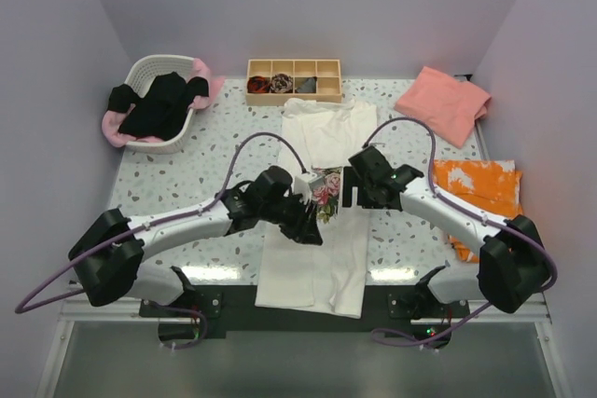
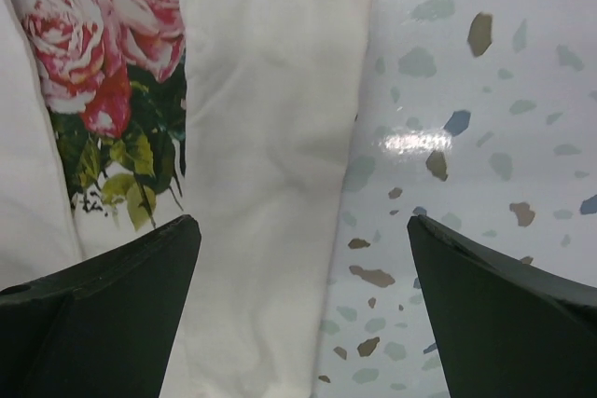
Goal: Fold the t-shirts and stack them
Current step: Grab the bottom of the folded rectangular tshirt with both arms
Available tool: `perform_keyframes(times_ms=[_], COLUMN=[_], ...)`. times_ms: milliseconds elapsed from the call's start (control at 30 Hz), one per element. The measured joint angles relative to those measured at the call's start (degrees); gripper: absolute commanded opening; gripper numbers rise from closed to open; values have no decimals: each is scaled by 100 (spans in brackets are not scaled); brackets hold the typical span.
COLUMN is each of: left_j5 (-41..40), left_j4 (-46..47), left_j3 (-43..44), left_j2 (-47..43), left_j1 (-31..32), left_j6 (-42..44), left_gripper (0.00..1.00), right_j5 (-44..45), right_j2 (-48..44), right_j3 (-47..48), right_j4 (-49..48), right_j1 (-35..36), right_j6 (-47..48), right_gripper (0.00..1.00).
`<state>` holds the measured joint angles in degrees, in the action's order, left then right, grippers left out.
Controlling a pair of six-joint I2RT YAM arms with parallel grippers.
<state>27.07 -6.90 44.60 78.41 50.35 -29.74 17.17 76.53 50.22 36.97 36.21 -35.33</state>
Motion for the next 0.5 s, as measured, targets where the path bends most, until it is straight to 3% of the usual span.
perform_keyframes(times_ms=[300, 500], left_j5=[688, 981], left_j4=[164, 166], left_j3=[138, 520], left_j2=[459, 973], left_j1=[820, 1307], left_j6=[92, 240], left_gripper=[42, 42], right_j5=[155, -55], right_j2=[151, 400], right_j3=[350, 352], right_j4=[-138, -234], right_j1=[-798, -859], right_j6=[374, 492], right_gripper=[99, 99])
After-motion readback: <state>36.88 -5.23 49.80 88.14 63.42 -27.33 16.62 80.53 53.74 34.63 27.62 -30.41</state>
